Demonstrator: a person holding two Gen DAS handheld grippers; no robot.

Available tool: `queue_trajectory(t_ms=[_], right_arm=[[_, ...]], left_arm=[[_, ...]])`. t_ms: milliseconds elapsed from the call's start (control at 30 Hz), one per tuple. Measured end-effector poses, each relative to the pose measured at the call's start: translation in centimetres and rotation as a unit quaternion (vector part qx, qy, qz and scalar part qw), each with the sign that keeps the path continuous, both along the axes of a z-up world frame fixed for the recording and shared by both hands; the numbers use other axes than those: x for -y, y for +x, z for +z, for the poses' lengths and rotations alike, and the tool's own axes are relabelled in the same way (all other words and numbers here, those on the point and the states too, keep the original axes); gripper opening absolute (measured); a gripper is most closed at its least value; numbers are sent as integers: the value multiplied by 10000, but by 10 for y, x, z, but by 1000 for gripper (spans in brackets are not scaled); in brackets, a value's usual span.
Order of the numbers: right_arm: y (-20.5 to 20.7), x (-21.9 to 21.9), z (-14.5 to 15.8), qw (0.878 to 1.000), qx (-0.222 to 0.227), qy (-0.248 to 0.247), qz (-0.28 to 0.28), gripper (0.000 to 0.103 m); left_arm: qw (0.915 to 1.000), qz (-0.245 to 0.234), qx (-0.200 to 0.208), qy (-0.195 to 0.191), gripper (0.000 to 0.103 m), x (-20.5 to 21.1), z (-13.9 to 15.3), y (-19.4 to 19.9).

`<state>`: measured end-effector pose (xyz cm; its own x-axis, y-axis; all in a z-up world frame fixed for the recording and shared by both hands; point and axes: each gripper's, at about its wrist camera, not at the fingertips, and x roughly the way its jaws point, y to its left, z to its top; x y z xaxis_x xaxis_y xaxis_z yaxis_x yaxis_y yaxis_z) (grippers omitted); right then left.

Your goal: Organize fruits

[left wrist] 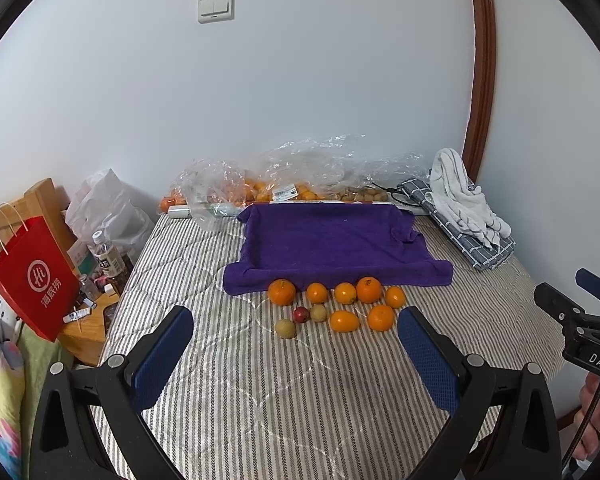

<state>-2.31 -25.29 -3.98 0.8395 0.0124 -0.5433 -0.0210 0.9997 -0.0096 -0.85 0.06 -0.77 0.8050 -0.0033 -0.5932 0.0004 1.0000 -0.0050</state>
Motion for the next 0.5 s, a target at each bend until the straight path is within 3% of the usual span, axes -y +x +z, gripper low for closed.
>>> queue_trajectory(t_ms=[500], right_arm=[[-1,0,0,10000,-11,-57,-31,102]], left_arm=[[10000,-34,-13,8,103,1,-2,-1]])
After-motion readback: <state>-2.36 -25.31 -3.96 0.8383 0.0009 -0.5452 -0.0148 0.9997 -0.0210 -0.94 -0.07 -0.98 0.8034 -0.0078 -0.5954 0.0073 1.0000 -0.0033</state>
